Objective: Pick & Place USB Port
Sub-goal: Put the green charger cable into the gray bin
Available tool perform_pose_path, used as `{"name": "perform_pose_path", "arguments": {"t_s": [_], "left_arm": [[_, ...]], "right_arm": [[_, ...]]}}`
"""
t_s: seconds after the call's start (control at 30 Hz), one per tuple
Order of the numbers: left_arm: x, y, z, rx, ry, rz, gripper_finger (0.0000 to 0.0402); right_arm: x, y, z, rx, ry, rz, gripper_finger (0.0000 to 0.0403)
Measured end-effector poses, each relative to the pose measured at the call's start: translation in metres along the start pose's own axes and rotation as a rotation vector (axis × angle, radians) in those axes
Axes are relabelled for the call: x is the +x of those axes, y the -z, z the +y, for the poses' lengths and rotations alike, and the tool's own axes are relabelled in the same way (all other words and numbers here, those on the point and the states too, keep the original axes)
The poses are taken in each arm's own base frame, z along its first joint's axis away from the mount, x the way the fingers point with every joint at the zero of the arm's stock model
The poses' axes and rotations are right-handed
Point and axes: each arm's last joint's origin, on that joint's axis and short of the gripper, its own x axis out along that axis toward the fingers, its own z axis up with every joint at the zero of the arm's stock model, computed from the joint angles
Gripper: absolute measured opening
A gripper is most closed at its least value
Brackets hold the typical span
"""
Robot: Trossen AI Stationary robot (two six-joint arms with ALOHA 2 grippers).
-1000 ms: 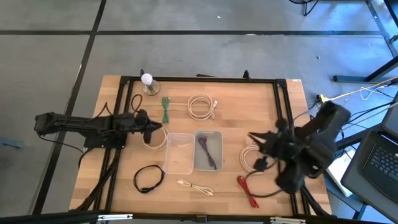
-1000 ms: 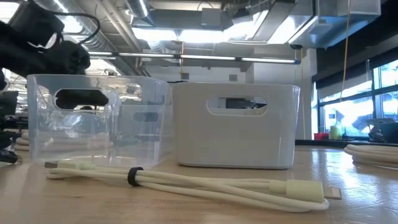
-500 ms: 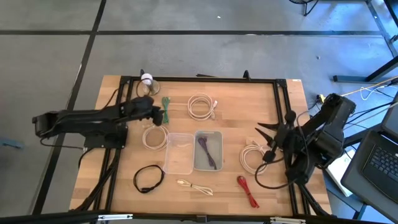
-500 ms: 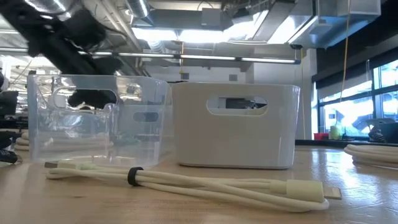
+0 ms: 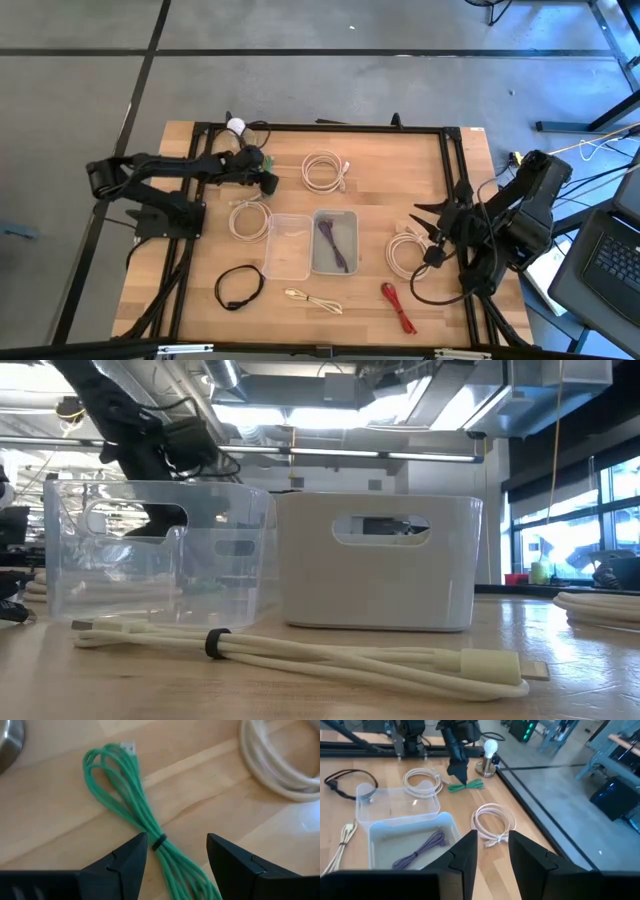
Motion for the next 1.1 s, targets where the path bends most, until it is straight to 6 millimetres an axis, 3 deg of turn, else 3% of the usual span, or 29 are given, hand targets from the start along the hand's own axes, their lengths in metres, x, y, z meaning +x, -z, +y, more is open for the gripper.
{"name": "perform_pose_path", "arguments": {"t_s": [0.37,0.83,0.97,1.1], "left_arm": [[0.009,0.006,0.003,-0.048,-0.091,0.089,0.0198],[0.022,0.006,-0.004,-0.039,-0.063,0.062,0.0196],[0.022,0.007,-0.006,-0.027,-0.065,0.057,0.0159],[0.022,0.01,-0.01,-0.016,-0.048,0.062,0.0079]], "right_arm": [[0.0,0.001,0.001,0.001,-0.018,0.032,0.0115],[0.0,0.0,0.002,0.025,-0.028,0.027,0.0115],[0.0,0.0,0.003,0.028,-0.029,0.026,0.0115],[0.0,0.0,0.003,0.033,-0.039,0.039,0.0115]]}}
